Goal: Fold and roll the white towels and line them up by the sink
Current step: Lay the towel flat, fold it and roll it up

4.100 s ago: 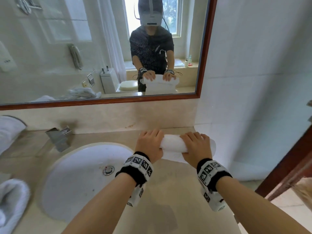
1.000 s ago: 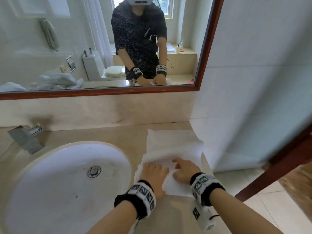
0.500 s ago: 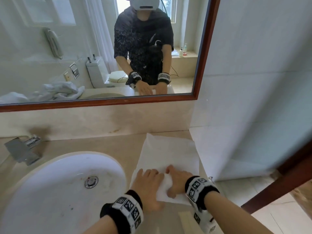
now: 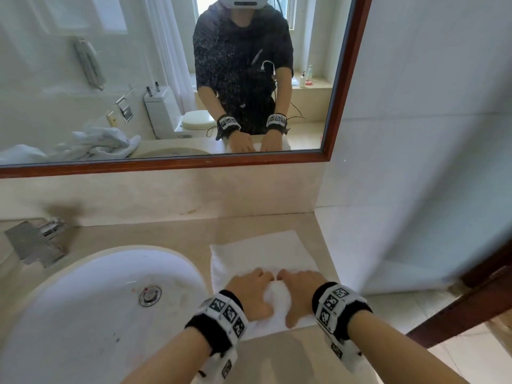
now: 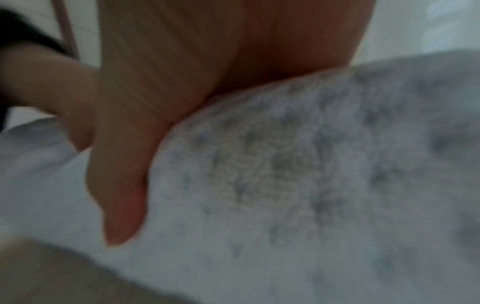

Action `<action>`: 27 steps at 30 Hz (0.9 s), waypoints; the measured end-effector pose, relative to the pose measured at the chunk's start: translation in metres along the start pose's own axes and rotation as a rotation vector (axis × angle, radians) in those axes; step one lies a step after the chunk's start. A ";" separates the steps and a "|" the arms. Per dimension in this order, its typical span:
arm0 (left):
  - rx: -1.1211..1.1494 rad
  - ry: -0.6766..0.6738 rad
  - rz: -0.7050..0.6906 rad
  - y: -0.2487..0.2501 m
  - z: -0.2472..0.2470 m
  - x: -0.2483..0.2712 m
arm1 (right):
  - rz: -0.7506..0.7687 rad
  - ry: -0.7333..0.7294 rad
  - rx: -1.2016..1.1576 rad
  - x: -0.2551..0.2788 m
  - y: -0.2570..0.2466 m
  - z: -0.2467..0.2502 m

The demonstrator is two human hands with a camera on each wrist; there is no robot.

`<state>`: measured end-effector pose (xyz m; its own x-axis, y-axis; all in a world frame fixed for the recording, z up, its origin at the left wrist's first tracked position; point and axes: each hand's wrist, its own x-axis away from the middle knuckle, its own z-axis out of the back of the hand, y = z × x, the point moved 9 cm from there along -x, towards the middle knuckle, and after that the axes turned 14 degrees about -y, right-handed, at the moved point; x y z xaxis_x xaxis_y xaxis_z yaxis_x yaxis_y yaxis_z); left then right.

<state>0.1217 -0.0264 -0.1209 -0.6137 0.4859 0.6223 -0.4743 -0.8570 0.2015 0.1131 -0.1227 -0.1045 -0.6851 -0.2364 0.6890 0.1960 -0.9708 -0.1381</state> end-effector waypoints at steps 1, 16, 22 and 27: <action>-0.099 0.038 0.019 0.004 -0.001 0.013 | -0.017 -0.038 -0.048 -0.005 0.003 0.002; 0.141 0.002 0.081 -0.038 0.038 0.002 | 0.083 0.088 0.152 -0.018 -0.016 0.025; -0.335 0.200 0.171 -0.013 0.017 0.021 | 0.092 -0.230 -0.249 -0.034 -0.006 0.035; -0.205 0.373 0.112 -0.028 0.045 0.004 | 0.091 -0.107 -0.205 -0.030 -0.007 0.036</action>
<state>0.1613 -0.0084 -0.0900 -0.8364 0.4531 0.3083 -0.4845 -0.8743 -0.0294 0.1575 -0.1073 -0.0992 -0.5908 -0.3286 0.7369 0.0998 -0.9361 -0.3374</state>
